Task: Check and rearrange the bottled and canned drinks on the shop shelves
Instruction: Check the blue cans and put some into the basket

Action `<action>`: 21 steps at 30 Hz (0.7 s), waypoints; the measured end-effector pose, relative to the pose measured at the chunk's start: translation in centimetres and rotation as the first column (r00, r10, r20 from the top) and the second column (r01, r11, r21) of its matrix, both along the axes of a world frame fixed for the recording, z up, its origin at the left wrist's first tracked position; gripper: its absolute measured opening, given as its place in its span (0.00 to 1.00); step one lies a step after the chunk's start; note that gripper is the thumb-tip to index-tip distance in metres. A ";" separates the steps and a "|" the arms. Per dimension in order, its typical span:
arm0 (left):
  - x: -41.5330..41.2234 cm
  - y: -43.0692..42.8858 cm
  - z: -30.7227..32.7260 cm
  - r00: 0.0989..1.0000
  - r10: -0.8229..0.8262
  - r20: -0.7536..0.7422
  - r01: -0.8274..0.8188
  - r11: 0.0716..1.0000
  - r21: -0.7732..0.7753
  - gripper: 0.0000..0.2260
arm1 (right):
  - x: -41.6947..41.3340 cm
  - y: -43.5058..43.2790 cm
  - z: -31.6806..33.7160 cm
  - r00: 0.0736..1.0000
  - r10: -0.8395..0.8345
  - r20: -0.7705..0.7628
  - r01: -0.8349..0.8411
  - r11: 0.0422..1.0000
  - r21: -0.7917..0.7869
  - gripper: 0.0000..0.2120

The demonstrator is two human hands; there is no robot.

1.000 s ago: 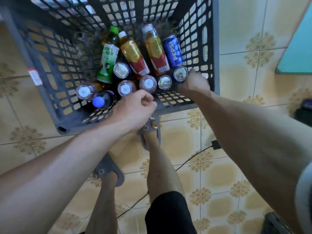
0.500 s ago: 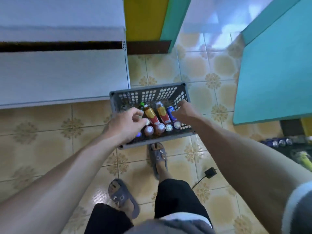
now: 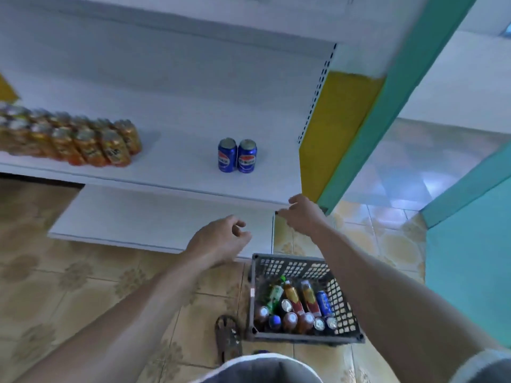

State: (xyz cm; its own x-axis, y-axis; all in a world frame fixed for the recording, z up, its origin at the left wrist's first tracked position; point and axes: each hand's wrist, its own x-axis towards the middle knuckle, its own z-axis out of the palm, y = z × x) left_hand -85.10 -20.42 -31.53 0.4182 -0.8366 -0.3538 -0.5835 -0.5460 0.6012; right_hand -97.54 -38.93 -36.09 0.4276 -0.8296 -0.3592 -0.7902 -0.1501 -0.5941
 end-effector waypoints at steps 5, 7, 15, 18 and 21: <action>5.8 -2.7 0.7 0.997 0.039 0.061 -0.041 0.999 0.031 0.18 | 7.7 -2.5 0.5 0.997 0.066 0.033 -0.066 0.998 -0.021 0.29; 8.5 -4.8 0.7 0.994 0.062 0.094 -0.067 0.996 0.054 0.18 | 11.2 -4.2 -0.1 0.995 0.074 0.062 -0.073 0.997 -0.018 0.31; 16.0 -11.8 -1.8 0.995 0.097 0.009 -0.097 0.985 0.145 0.18 | 20.9 -13.0 -3.0 0.988 -0.072 0.133 0.066 0.997 0.048 0.49; 17.2 -12.9 -2.6 0.990 0.128 -0.050 -0.119 0.979 0.164 0.17 | 23.0 -15.3 -4.5 0.995 -0.020 0.094 0.014 0.998 0.061 0.50; 18.0 -13.2 -3.5 0.987 0.138 -0.086 -0.120 0.975 0.187 0.17 | 24.1 -15.9 -5.8 0.991 -0.034 0.132 0.027 0.998 0.058 0.41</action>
